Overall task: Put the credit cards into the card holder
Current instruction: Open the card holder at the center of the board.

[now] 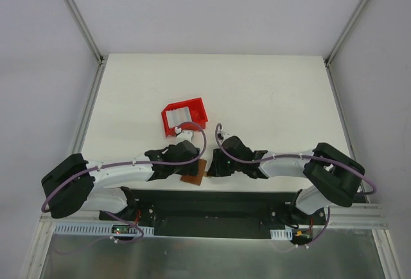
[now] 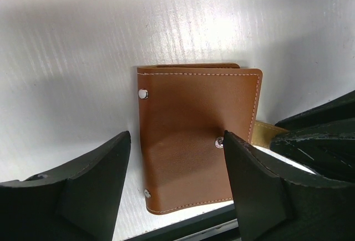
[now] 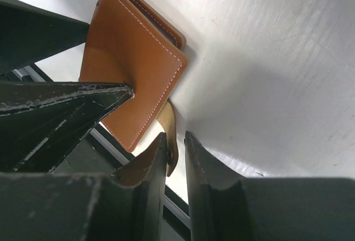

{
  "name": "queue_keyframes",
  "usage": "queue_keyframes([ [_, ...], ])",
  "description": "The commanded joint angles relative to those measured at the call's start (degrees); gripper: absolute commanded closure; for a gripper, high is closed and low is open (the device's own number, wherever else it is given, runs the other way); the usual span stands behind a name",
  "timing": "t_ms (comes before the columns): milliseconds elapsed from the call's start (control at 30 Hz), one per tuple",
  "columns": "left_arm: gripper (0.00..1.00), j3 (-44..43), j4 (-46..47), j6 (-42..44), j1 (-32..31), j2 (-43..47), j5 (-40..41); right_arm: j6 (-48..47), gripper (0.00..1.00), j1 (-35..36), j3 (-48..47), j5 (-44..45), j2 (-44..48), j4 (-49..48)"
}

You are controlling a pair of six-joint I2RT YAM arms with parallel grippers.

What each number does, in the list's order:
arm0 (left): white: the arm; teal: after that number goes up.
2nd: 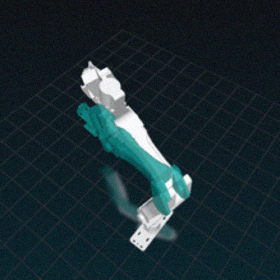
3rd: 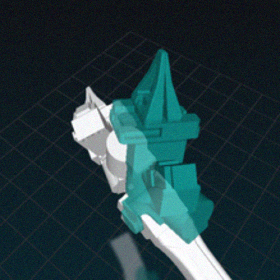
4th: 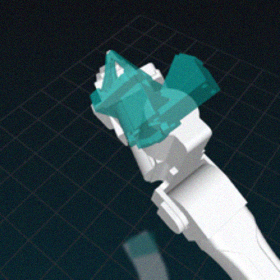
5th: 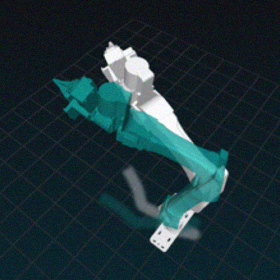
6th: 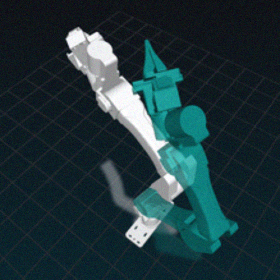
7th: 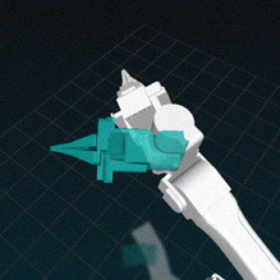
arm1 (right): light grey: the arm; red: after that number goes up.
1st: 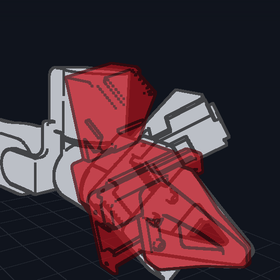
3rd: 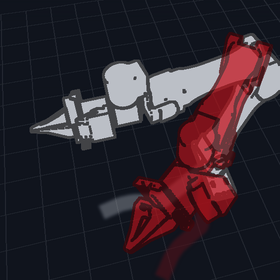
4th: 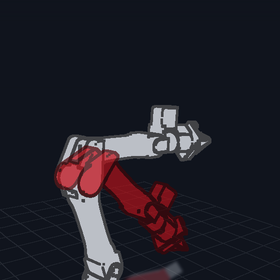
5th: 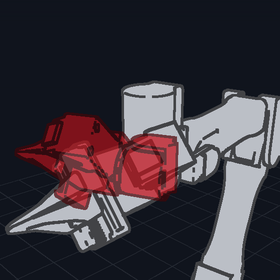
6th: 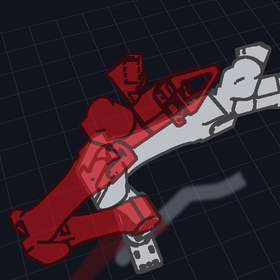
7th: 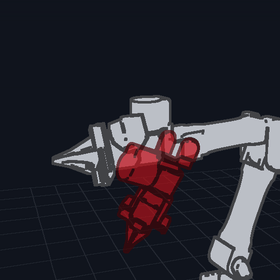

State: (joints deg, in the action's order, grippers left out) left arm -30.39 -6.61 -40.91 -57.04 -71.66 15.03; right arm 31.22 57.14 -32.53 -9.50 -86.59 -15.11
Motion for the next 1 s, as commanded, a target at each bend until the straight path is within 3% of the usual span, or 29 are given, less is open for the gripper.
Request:
queue_keyframes([
  [0, 0.34, -1.0, -0.9, -0.1, -0.6, 0.0, 0.5, 1.2, 0.82, 0.6, -2.0, -1.2, -0.7, 0.4],
  [133, 0.32, -1.0, -1.0, 1.3, -0.5, 2.4, -0.2, -0.1, 1.00, 0.5, -0.9, 0.5, 3.8, -1.2],
  [333, 0.24, -3.2, -1.0, 4.3, -0.6, 10.0, -2.5, -1.1, 1.00, 0.3, -0.8, 2.2, 14.8, 2.6],
  [500, 0.15, -2.8, -0.7, 5.8, -0.5, 12.9, -1.3, -2.2, 1.00, 0.5, -3.4, 1.6, 17.4, 7.7],
  [733, 0.17, 0.2, 1.3, 4.8, -0.5, 10.9, -1.0, -3.6, 1.00, 0.3, -4.6, 2.5, 15.2, 10.0],
  [967, 0.21, 1.9, 2.3, 5.3, 0.0, 11.9, 0.5, -3.9, 0.99, -0.2, -0.6, 3.9, 18.9, 12.7],
])
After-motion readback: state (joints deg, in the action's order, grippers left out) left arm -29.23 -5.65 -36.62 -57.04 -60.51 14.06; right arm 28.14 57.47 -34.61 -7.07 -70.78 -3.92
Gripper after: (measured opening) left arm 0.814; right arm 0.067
